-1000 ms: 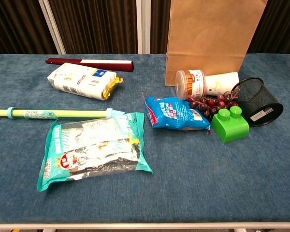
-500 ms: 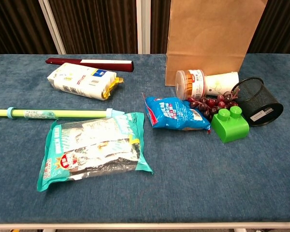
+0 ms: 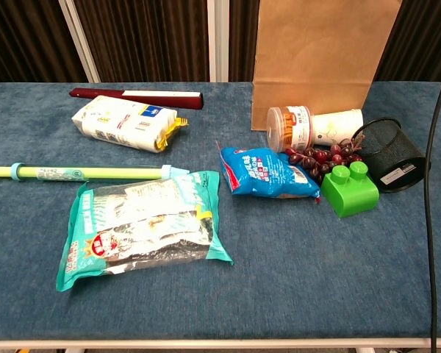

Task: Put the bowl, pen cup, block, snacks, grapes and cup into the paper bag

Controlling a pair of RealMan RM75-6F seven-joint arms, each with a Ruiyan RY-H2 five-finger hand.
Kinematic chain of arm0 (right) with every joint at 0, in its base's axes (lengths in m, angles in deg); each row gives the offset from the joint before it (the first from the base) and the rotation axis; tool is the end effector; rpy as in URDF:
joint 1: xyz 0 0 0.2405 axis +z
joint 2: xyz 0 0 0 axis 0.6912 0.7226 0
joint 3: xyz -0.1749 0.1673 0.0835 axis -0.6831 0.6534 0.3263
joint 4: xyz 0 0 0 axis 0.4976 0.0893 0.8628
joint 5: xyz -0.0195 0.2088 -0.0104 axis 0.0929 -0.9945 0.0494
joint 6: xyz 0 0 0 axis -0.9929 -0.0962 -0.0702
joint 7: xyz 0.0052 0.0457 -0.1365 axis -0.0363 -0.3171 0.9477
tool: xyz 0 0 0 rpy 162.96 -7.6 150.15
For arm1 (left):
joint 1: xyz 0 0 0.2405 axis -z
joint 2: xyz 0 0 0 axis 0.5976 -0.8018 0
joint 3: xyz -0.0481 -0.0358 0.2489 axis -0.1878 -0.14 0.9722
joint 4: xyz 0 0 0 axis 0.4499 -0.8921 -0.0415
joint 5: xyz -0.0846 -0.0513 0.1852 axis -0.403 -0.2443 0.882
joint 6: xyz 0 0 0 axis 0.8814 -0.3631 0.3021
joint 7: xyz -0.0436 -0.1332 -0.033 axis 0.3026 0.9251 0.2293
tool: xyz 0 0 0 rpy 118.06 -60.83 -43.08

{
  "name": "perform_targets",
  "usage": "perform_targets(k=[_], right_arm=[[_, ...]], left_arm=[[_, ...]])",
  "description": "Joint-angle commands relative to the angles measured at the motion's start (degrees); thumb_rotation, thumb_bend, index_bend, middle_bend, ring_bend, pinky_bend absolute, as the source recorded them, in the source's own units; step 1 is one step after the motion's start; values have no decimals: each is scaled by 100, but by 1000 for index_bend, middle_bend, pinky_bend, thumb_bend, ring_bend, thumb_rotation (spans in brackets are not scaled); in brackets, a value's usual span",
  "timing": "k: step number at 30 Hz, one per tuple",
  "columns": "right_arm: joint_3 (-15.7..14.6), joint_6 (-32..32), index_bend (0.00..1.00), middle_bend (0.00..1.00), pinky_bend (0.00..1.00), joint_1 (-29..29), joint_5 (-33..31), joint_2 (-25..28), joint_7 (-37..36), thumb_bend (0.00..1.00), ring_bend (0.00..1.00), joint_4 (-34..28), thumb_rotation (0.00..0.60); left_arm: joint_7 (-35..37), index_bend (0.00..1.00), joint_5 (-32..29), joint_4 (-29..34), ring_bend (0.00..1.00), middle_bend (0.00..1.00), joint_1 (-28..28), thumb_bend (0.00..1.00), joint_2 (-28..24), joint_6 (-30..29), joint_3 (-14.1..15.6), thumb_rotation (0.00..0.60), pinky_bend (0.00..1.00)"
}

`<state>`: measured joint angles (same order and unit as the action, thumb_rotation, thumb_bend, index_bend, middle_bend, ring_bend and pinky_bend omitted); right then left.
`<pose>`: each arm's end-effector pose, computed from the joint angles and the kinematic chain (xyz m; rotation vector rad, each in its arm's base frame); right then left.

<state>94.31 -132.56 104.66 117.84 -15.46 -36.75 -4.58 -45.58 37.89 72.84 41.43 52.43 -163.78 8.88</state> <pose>-0.0748 -0.5103 0.1729 1.2501 -0.3584 1.1579 -0.3375 0.1753 0.1503 -1.3942 -0.9262 -0.7746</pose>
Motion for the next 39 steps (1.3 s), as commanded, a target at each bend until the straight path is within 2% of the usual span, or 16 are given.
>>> perform_targets(k=[1, 9, 12, 15, 17, 18, 23, 30, 34, 39], right_arm=[[-12, -43, 493, 395, 139, -1, 13, 6, 23, 93, 121, -95, 600], [39, -98, 457, 376, 140, -67, -103, 86, 44, 89, 115, -626, 600], [64, -65, 404, 344, 140, -95, -219, 123, 127, 74, 101, -824, 600], [65, 51, 230, 252, 125, -151, -399, 244, 326, 34, 40, -1092, 600], [63, 119, 64, 156, 93, -219, -526, 386, 457, 3, 3, -1331, 600], [60, 145, 24, 125, 79, -257, -577, 461, 508, 0, 0, -1444, 600], [13, 286, 0, 21, 14, -521, -860, 990, 765, 0, 0, -2176, 600], [-144, 562, 0, 7, 0, -938, -912, 1886, 672, 0, 0, -3154, 600], [-434, 851, 0, 4, 0, -974, -1057, 2138, 1047, 0, 0, -3273, 600], [-582, 1003, 0, 0, 0, -857, -1332, 2068, 1269, 0, 0, -3255, 600]], left_arm=[[56, 268, -4, -46, 152, 198, -11, 4, 23, -2, 0, 600, 112], [152, 267, 31, -155, 152, 198, -19, 3, 66, -7, 8, 600, 112], [167, 267, 56, -170, 152, 198, -36, 4, 77, -52, 7, 600, 112], [179, 267, 69, -183, 152, 198, -70, 4, 73, -82, 31, 600, 112], [172, 267, 64, -165, 152, 198, -65, 4, 64, -72, 24, 600, 112], [164, 268, 58, -153, 152, 198, -64, 4, 57, -65, 23, 600, 112], [130, 267, 83, -118, 152, 198, -44, 4, 41, -71, 5, 600, 112], [-14, 267, 140, 39, 152, 198, 3, 4, -27, -79, -20, 600, 112], [-88, 267, 155, 123, 152, 198, 42, 3, -52, -64, -43, 600, 112], [-154, 267, 183, 210, 152, 199, 32, 4, -80, -106, -35, 600, 112]])
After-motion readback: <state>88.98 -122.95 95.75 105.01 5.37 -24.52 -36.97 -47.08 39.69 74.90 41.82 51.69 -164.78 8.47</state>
